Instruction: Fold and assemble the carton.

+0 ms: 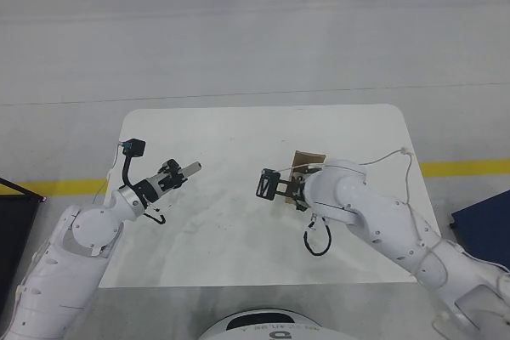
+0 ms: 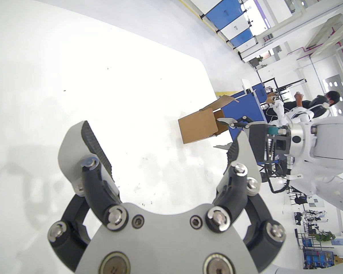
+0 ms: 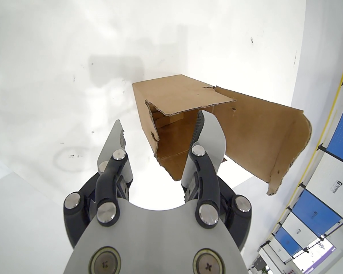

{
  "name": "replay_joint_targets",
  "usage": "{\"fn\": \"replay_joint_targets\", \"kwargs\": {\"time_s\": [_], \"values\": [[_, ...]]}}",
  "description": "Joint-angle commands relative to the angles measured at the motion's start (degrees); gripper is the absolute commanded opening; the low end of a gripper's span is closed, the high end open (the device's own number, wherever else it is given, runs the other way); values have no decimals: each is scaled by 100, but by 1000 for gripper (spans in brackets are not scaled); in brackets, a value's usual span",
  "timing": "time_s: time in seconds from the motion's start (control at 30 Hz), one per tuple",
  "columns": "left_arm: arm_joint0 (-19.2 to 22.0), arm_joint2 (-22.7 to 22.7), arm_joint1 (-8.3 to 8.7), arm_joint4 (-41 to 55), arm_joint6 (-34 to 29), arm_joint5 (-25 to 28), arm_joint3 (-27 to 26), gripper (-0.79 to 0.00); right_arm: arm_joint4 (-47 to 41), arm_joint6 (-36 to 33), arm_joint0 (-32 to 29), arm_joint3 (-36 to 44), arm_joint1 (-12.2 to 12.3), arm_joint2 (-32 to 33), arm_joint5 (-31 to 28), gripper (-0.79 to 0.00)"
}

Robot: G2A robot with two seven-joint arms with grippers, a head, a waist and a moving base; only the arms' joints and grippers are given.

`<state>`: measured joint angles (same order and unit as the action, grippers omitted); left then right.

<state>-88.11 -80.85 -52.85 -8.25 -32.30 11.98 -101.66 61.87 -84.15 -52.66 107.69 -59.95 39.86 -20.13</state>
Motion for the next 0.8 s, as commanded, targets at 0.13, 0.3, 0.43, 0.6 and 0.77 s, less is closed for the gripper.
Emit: {"fn": "replay_joint_targets", "kwargs": {"time_s": [0.13,0.3,0.43,0.6,0.77], "values": [[0,0,0,0,0,0,0,0,-469,15,462,-575,-41,-369,-15,-329],[0,0,0,0,0,0,0,0,-858,38,822,-1014,-94,-697,-39,-372],[0,0,0,0,0,0,0,0,-1232,71,1060,-1312,-119,-985,-72,-354],[0,0,0,0,0,0,0,0,-1534,-16,1360,-1560,-106,-1211,16,-323],[0,0,0,0,0,0,0,0,-1741,10,1547,-1819,-145,-1431,-10,-332]]}}
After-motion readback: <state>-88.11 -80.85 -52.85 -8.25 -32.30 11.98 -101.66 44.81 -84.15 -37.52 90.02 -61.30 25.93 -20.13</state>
